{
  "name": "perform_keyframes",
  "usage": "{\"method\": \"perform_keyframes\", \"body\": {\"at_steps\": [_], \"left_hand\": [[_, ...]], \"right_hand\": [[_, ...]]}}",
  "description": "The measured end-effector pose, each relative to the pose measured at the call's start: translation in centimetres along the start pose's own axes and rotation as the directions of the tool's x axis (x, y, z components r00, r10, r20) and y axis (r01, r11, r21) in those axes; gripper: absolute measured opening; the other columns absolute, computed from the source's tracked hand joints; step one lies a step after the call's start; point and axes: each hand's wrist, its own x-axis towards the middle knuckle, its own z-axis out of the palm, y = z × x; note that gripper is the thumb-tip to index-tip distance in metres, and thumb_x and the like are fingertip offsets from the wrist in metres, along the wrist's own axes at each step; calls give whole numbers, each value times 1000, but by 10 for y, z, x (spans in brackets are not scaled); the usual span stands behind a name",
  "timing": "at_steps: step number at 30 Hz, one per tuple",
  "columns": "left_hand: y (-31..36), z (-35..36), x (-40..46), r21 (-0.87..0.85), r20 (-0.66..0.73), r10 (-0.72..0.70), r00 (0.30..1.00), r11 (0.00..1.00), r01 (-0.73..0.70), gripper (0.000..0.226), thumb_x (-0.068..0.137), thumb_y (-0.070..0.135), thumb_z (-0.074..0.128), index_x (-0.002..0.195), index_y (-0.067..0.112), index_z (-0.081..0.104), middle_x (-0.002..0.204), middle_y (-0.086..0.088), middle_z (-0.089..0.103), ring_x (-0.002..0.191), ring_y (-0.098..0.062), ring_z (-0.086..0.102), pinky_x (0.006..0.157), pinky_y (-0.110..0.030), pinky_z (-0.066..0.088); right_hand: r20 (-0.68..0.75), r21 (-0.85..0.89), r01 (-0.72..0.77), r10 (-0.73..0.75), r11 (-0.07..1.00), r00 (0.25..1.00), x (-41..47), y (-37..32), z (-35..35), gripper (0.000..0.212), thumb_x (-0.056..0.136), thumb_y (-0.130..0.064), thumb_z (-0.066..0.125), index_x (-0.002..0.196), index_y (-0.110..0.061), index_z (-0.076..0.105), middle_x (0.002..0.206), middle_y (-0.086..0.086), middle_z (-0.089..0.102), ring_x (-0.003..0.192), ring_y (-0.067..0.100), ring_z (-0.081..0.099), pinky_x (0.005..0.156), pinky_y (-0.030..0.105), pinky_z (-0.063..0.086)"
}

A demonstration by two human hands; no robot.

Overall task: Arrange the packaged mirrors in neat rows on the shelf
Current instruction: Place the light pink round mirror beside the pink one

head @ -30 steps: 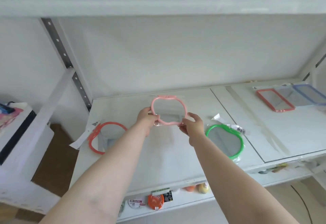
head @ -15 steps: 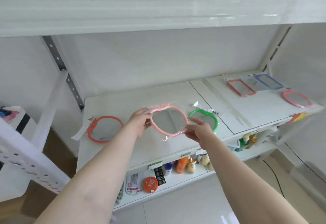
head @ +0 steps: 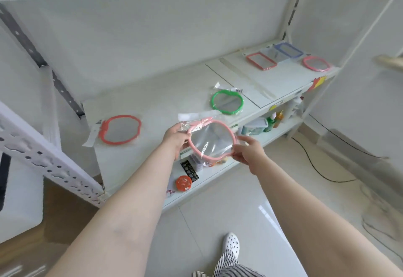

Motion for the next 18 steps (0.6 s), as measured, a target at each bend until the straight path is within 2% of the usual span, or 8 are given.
{"method": "perform_keyframes", "body": {"at_steps": [2, 4, 6, 9, 12, 14, 16, 18], "left_hand": [[-9, 18, -4, 32, 19, -6, 1000, 999, 5, 65, 86, -12, 54, 142, 19, 42, 120, -8, 64, 89, -23, 63, 73, -32, 56], [-14, 39, -7, 69, 30, 5, 1000, 998, -7, 64, 86, -11, 55, 141, 19, 43, 118, -7, 63, 84, -22, 62, 73, -33, 57], [-18, 61, -10, 103, 44, 16, 999, 994, -20, 63, 85, -10, 56, 140, 19, 43, 113, -8, 64, 75, -20, 59, 70, -33, 55], [-27, 99, -12, 157, 67, 19, 998, 987, -30, 61, 86, -8, 57, 140, 17, 45, 103, -6, 64, 78, -23, 57, 81, -36, 55], [-36, 146, -19, 196, 75, -17, 997, 981, 2, 55, 88, -7, 55, 132, 26, 50, 96, -2, 63, 64, -15, 55, 47, -21, 53], [-45, 183, -22, 211, 98, -65, 993, 977, 43, 56, 88, -7, 54, 131, 28, 50, 86, 0, 62, 63, -15, 56, 51, -22, 51], [-56, 224, -24, 249, 140, -79, 987, 968, 42, 58, 87, -8, 54, 136, 24, 48, 92, -3, 63, 73, -19, 61, 61, -29, 51], [-64, 265, -28, 292, 165, -67, 984, 956, 17, 59, 87, -7, 55, 137, 23, 46, 114, -8, 63, 90, -23, 64, 65, -30, 55]], "right_hand": [[-34, 21, -15, 16, 1000, 999, -8, 8, -20, 51, 81, 7, 60, 129, -13, 56, 84, 17, 63, 62, 21, 62, 59, 23, 60], [-66, 37, -26, 29, 999, 997, -14, 13, -42, 50, 82, 5, 62, 129, -13, 55, 84, 15, 64, 60, 19, 63, 66, 26, 61], [-96, 57, -32, 37, 998, 995, -19, 18, -64, 47, 84, 3, 62, 127, -14, 55, 81, 13, 65, 54, 15, 64, 67, 27, 61], [-135, 89, -50, 61, 995, 989, -21, 25, -98, 45, 85, 3, 60, 125, -15, 55, 74, 11, 64, 48, 13, 62, 67, 27, 61], [-164, 108, -68, 85, 992, 983, -18, 35, -141, 48, 84, 4, 57, 129, -13, 55, 75, 12, 64, 50, 14, 61, 64, 27, 60], [-189, 114, -74, 95, 991, 977, -17, 40, -176, 50, 83, 5, 57, 130, -13, 55, 76, 12, 65, 47, 13, 62, 60, 25, 59], [-215, 119, -78, 103, 990, 971, -15, 43, -217, 52, 82, 6, 58, 130, -13, 54, 75, 12, 65, 47, 12, 62, 58, 23, 58], [-236, 114, -75, 101, 991, 967, -12, 45, -258, 53, 80, 7, 59, 130, -12, 54, 76, 13, 65, 52, 15, 62, 58, 22, 58]]}}
